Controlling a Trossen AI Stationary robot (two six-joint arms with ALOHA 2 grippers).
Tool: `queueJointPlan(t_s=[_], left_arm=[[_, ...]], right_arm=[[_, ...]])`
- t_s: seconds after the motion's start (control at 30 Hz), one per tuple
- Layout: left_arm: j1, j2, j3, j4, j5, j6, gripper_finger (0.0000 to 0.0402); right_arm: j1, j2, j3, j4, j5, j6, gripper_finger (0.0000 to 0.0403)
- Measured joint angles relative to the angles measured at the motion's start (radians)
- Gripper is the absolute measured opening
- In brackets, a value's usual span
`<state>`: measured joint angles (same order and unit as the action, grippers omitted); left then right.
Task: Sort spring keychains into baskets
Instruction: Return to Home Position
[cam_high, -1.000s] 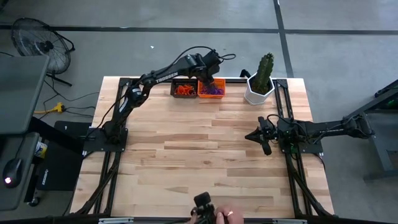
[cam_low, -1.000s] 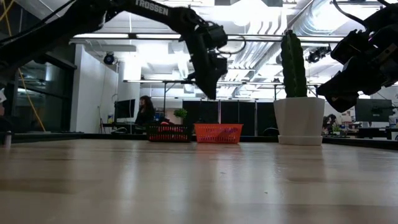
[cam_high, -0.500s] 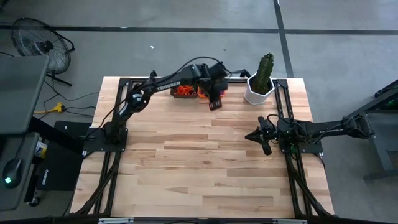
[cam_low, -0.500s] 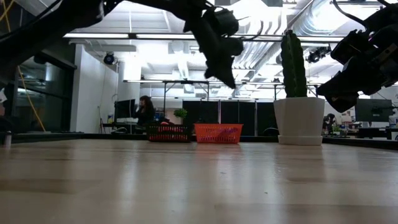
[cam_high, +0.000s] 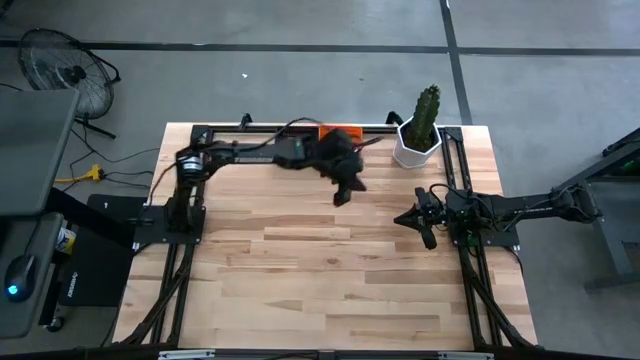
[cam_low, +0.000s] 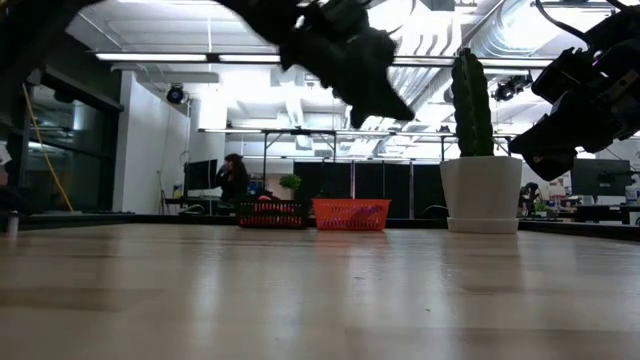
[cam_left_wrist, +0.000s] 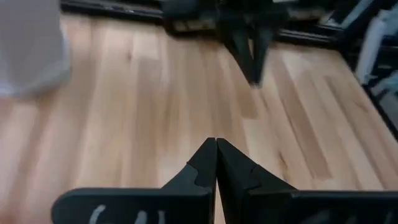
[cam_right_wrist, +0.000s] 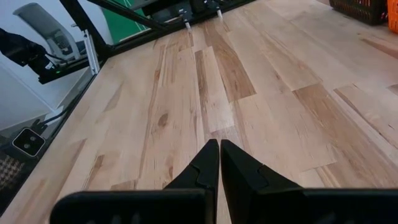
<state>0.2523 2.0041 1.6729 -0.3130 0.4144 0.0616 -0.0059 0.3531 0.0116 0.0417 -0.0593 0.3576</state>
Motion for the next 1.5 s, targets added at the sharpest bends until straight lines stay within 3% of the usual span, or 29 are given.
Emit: queueJointPlan(t_s=[0.2, 0.33, 0.67, 0.97, 1.17, 1.5], left_arm=[[0.001, -0.204, -0.451, 0.480, 0.136, -0.122, 0.0000], [0.002, -0.349, -0.657, 0.637, 0.144, -0.179, 0.0000], [0.003, -0.798, -0.947, 0.507, 0.044, -0.092, 0.0000], [0.002, -1.174, -1.209, 0.483, -0.058, -0.155, 0.0000], [-0.021, -1.370, -1.325, 0.459, -0.074, -0.197, 0.0000], [-0.150, -1.653, -1.473, 0.457, -0.120, -0.191, 0.0000]], right_arm=[[0.000, 0.000, 0.000, 0.000, 0.000, 0.000, 0.0012], [0.000, 0.000, 0.000, 0.000, 0.000, 0.000, 0.0012], [0.000, 0.000, 0.000, 0.000, 0.000, 0.000, 0.0012], [0.000, 0.000, 0.000, 0.000, 0.000, 0.000, 0.0012], [0.000, 0.000, 0.000, 0.000, 0.000, 0.000, 0.0012], [0.000, 0.000, 0.000, 0.000, 0.000, 0.000, 0.0012]])
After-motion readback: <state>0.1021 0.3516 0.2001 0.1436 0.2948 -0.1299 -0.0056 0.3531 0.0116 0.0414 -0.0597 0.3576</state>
